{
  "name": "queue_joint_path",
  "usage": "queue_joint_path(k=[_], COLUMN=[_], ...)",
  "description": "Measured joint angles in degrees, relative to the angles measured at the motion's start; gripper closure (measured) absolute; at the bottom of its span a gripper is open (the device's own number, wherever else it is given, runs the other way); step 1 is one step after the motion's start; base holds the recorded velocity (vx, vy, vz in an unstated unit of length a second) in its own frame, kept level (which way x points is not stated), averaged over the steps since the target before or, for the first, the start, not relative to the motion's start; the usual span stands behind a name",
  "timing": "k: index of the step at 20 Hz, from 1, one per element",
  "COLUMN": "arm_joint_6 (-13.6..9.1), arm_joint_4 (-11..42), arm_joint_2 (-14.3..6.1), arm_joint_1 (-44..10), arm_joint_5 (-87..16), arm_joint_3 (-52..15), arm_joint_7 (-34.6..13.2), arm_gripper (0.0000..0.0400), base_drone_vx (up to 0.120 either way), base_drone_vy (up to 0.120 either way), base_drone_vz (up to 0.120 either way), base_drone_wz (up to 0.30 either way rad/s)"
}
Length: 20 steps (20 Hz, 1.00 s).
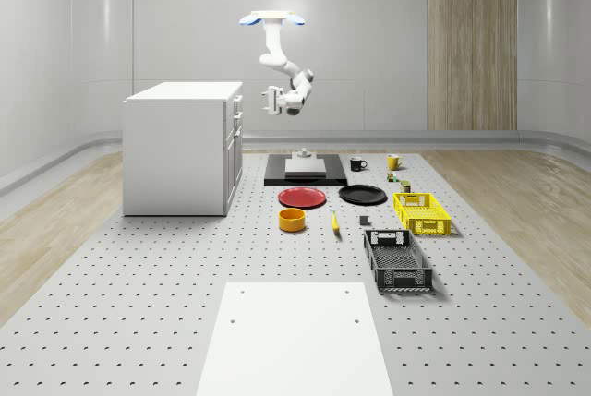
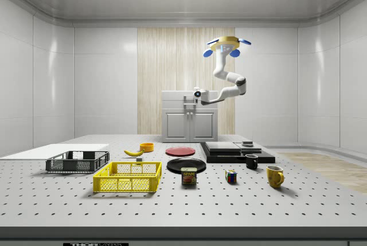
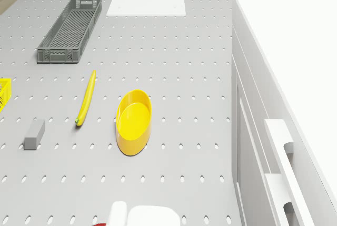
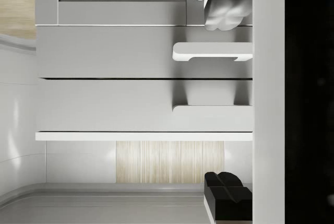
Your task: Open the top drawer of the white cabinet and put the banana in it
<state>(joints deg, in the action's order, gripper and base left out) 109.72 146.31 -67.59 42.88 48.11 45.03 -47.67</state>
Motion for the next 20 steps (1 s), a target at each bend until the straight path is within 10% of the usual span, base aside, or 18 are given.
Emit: queue_joint_path(k=[20], arm_joint_6=[9.55], arm_joint_4=[3.7], arm_joint_2=[3.59], arm_joint_1=[3.78], arm_joint_5=[10.03], arm_joint_3=[-8.38], arm_joint_7=[4.04], arm_gripper=[0.0], base_drone_vx=[0.046], base_drone_vy=[0.0], base_drone_vz=[0.0], base_drone_wz=[0.0])
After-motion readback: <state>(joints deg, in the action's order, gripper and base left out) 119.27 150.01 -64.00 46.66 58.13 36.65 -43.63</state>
